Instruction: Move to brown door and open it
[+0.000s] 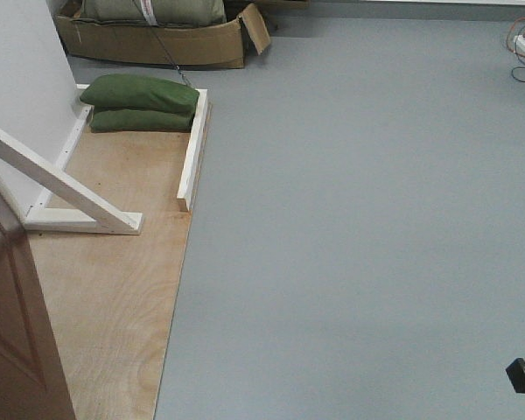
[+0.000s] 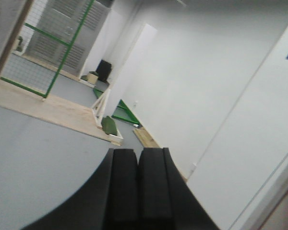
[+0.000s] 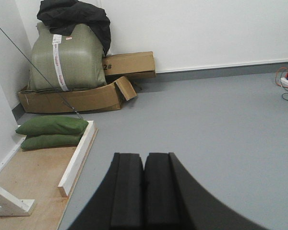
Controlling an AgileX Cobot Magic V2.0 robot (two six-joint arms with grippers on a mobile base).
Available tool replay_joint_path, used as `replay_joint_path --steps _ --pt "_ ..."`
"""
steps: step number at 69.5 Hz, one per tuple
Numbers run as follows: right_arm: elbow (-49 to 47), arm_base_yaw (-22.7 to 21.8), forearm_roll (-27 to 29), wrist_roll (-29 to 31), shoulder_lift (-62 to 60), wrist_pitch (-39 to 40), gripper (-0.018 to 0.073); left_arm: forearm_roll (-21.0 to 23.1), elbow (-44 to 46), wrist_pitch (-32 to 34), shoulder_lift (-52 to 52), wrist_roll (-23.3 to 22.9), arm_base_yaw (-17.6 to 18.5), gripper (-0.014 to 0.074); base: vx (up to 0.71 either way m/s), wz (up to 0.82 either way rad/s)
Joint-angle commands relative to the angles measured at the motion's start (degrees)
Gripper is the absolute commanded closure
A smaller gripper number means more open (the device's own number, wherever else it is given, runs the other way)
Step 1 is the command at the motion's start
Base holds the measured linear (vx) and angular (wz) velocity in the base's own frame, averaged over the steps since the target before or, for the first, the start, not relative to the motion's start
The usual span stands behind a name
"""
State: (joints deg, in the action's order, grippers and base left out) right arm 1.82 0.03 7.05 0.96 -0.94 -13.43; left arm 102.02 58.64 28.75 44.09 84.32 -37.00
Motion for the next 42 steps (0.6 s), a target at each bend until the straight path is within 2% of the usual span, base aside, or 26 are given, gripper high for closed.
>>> replay_joint_path --steps 1,16,42 --pt "0.1 0.1 -0.3 0.5 -0.5 4.6 0.0559 3.0 1.5 -11.2 0.1 -0.3 0.8 0.0586 0.0 0.0" --pt "0.1 0.1 -0.3 0.5 -0.5 4.6 0.0559 3.0 1.5 -21.8 0.1 -0.3 5.1 0.0586 0.0 0.0" --pt "0.1 0.1 -0.3 0.5 -0.5 4.6 0.0559 3.0 1.5 -32.3 0.7 -0.3 14.7 0.0586 0.0 0.0"
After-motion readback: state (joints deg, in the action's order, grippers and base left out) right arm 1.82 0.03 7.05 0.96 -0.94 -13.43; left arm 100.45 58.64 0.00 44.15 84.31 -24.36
